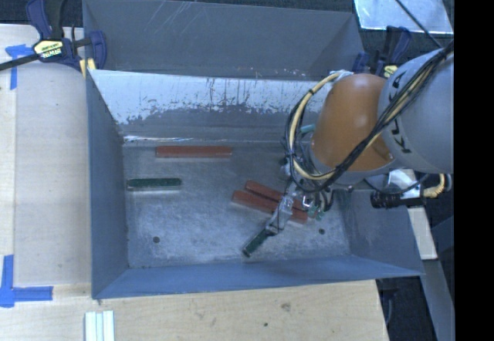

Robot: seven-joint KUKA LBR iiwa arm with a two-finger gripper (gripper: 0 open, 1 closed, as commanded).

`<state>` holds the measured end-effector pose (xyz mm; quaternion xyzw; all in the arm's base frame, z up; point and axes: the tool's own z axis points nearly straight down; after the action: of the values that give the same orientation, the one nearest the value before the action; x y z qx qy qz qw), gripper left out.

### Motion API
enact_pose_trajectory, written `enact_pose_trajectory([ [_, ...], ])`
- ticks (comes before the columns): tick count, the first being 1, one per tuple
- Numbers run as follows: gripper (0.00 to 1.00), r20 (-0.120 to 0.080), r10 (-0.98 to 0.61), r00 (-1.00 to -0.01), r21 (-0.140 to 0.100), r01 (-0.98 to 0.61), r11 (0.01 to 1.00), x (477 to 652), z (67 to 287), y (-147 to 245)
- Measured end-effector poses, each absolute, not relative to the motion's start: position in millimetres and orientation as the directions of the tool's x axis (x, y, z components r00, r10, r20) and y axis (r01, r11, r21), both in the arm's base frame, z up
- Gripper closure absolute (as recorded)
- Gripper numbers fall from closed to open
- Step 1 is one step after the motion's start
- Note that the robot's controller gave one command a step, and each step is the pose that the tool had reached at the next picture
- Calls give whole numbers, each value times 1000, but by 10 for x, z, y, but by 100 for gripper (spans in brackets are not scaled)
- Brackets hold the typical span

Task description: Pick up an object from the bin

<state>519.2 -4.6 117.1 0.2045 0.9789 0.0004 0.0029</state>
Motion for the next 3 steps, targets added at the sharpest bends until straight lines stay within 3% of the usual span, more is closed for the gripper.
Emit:
enact_pose_trajectory([
  [1,0,1,564,-826,-1,564,826,5206,693,87],
  [2,0,0,662,-749,-1,662,749,4984,700,-216],
  [3,100,-2,662,-750,1,662,750,4995,705,-209],
])
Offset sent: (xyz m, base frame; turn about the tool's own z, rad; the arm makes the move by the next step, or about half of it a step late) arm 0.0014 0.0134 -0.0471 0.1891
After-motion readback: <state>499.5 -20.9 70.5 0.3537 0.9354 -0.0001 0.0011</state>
